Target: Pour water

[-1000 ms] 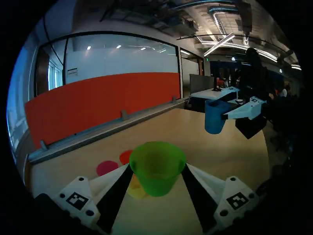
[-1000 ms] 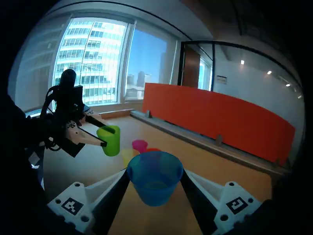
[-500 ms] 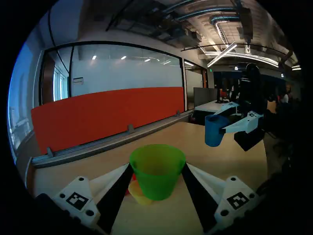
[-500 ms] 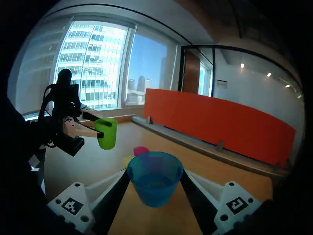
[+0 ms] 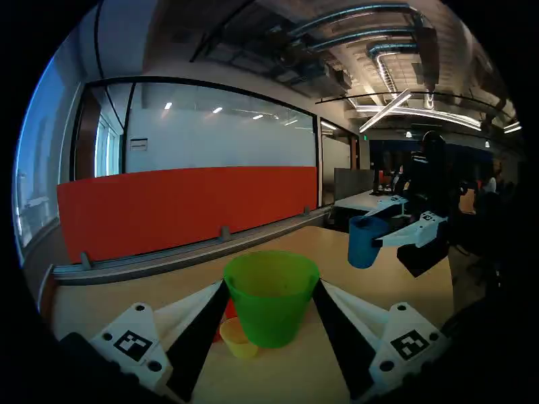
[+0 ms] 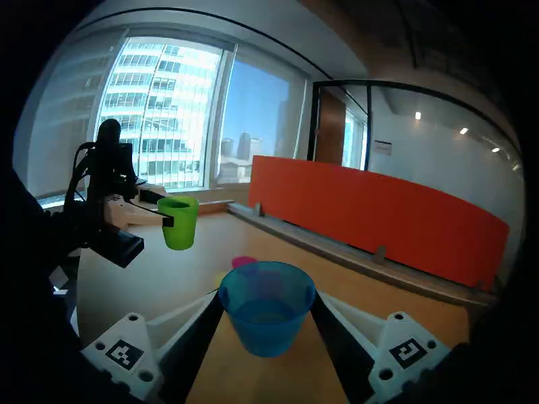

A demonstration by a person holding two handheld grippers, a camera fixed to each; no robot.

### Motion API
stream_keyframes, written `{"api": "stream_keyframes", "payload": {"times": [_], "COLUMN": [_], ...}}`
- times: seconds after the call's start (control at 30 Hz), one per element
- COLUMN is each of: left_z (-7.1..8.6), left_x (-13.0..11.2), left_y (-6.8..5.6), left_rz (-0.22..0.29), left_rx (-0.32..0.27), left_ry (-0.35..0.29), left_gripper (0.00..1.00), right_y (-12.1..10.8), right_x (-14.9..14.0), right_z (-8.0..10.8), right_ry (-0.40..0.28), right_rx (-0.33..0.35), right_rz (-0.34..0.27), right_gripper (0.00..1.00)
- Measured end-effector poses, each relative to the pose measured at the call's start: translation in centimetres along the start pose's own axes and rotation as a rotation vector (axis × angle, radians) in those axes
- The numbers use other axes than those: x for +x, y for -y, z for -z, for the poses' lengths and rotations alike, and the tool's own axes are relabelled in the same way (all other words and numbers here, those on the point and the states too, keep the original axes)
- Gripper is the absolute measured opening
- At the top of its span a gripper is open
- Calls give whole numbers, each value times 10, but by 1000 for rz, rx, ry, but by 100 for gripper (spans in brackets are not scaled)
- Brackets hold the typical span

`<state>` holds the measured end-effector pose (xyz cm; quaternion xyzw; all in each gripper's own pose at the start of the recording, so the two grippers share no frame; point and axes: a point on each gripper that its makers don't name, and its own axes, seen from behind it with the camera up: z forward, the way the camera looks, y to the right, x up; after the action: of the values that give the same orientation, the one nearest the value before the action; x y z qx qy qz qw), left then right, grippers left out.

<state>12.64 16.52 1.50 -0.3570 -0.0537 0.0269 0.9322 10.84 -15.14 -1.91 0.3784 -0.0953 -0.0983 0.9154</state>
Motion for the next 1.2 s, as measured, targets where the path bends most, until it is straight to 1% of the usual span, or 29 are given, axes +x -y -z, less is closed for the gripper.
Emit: {"api": "stream_keyframes", "payload": {"times": [0.17, 0.47, 0.77, 1.07, 1.2], "left_z": [1, 2, 1, 1, 2], "left_x": [-1, -2, -5, -7, -6], "left_y": [-2, -2, -2, -7, -10], "left_rz": [-12, -14, -18, -22, -26], "left_rx": [-4, -9, -12, -22, -26], "left_ry": [7, 10, 19, 22, 22], "left_gripper": [87, 87, 87, 87, 87], "right_y": [0, 0, 4, 8, 8], "right_x": [0, 4, 14, 31, 39], "right_z": [0, 0, -4, -11, -15], "right_ry": [-1, -13, -54, -95, -110], "right_rx": [-2, 0, 15, 40, 46], "right_rz": [0, 3, -5, -12, -6], "right_gripper": [91, 91, 91, 91, 91]}}
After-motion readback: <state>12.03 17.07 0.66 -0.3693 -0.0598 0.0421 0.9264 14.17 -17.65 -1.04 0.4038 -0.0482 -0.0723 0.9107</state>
